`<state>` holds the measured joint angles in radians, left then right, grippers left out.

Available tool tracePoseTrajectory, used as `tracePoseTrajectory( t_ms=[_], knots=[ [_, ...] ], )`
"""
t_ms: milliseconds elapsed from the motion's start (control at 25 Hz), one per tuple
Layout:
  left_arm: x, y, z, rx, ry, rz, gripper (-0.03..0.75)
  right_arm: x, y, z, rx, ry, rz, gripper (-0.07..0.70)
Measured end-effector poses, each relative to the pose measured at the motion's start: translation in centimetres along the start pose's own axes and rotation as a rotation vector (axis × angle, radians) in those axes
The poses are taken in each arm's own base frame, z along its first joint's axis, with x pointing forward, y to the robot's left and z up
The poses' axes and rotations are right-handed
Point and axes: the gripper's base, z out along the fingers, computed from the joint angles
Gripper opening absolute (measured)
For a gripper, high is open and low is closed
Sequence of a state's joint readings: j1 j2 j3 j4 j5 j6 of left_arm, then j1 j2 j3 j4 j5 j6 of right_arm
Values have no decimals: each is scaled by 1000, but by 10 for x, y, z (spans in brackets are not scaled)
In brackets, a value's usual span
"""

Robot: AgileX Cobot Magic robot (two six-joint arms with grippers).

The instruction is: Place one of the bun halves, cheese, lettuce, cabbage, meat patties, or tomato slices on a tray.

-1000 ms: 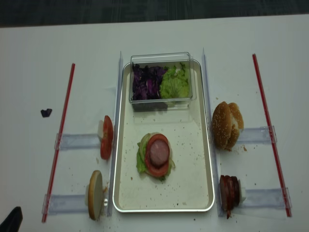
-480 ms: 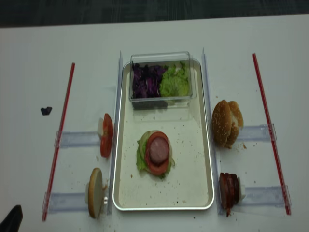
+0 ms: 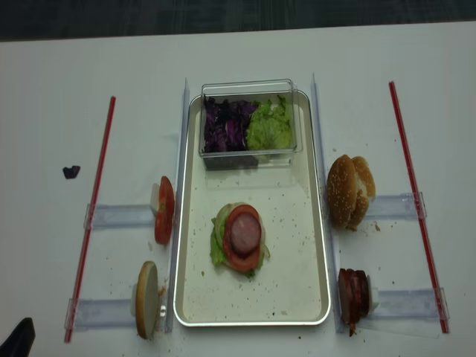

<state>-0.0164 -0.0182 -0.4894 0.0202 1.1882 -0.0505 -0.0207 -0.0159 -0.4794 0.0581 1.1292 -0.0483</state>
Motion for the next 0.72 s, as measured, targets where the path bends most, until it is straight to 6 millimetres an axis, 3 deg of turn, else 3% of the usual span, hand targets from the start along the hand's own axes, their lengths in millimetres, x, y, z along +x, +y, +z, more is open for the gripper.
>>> tracePoseTrajectory(
  t_ms=[720],
  knots=[
    [0, 0, 0, 0, 0, 0, 439, 0, 0, 0, 2, 0, 4, 678]
  ],
)
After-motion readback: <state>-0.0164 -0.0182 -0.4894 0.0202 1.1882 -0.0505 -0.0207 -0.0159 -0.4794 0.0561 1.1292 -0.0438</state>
